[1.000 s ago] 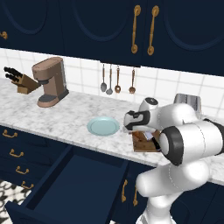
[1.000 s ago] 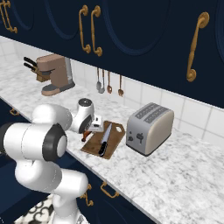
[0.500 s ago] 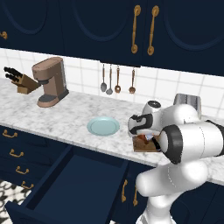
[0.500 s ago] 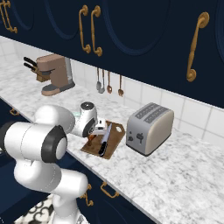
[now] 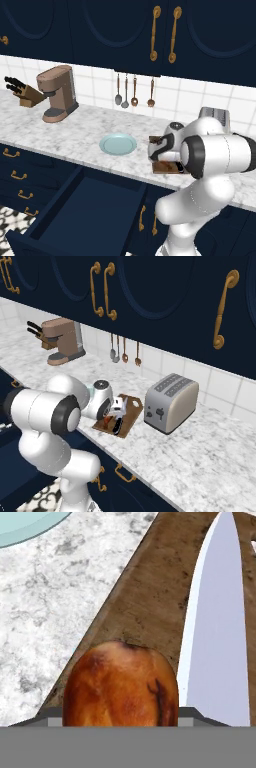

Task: Pick up the knife from the drawer and place it on the cutting board. Then place the meat from the plate to the cutting board.

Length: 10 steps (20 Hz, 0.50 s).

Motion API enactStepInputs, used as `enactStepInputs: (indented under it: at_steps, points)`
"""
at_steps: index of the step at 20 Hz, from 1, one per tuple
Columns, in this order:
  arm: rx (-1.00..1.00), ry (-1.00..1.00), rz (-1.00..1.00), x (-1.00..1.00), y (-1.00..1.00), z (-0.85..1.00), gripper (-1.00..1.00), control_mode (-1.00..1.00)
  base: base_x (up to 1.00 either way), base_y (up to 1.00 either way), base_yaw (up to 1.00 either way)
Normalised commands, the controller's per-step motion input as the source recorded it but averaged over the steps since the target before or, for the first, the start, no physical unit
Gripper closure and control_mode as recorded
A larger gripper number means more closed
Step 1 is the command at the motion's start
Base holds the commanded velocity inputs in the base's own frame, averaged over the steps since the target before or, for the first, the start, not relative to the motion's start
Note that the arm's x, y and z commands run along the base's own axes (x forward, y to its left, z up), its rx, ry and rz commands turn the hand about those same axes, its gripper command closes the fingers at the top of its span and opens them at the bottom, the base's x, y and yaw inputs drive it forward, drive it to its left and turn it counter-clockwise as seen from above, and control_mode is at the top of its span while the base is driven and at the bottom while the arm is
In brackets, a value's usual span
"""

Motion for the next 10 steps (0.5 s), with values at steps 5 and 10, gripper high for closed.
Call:
enactStepInputs:
  at_steps: [5, 10]
  points:
    - [-0.02, 0.0, 0.0, 0.01, 0.0, -0.18, 1.0, -1.0, 0.0, 0.0, 0.0]
    - [0.0, 0.0, 0.0, 0.11, 0.0, 0.01, 1.0, -1.0, 0.0, 0.0, 0.0]
